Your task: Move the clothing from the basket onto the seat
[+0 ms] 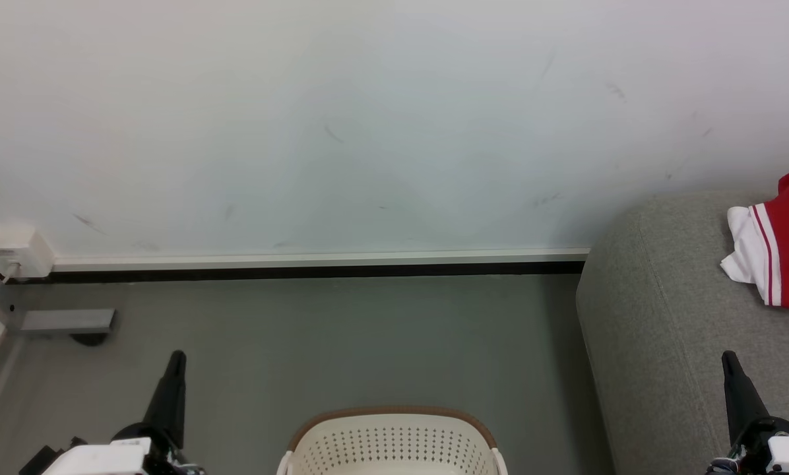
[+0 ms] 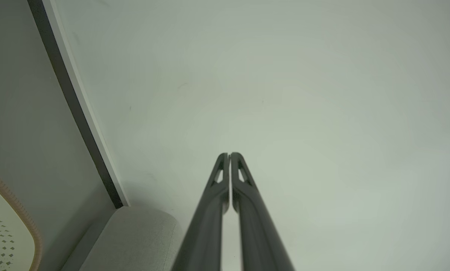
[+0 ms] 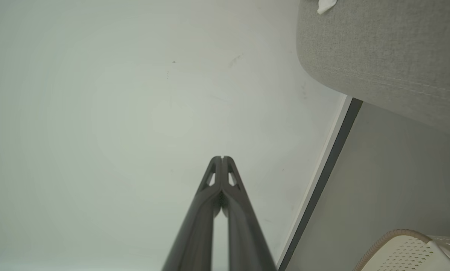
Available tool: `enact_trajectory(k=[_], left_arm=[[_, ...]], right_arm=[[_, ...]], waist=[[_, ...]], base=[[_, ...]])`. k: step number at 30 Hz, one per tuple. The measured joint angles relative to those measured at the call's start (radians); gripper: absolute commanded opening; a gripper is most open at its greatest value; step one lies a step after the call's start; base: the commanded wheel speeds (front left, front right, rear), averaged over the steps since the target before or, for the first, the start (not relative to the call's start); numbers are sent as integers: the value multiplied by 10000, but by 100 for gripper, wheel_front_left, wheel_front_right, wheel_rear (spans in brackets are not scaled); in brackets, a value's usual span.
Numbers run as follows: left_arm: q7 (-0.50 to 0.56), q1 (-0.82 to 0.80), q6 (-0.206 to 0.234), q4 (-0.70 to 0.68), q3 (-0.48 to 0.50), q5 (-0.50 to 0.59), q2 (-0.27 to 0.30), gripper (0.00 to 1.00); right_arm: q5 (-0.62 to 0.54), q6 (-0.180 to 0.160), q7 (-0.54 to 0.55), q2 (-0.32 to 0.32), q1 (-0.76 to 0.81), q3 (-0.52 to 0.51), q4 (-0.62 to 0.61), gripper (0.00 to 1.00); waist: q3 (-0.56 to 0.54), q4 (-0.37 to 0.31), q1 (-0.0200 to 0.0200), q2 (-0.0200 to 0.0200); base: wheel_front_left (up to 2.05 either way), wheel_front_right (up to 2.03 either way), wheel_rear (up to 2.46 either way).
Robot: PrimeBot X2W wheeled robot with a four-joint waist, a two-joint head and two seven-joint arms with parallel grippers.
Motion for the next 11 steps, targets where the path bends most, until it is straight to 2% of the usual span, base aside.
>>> enact_trajectory(k=[11], left_arm=[[0, 0, 0, 0, 0, 0, 0, 0]], right_arm=[[0, 0, 0, 2, 0, 0, 0, 0]], waist=[[0, 0, 0, 0]], base=[[0, 0, 0]])
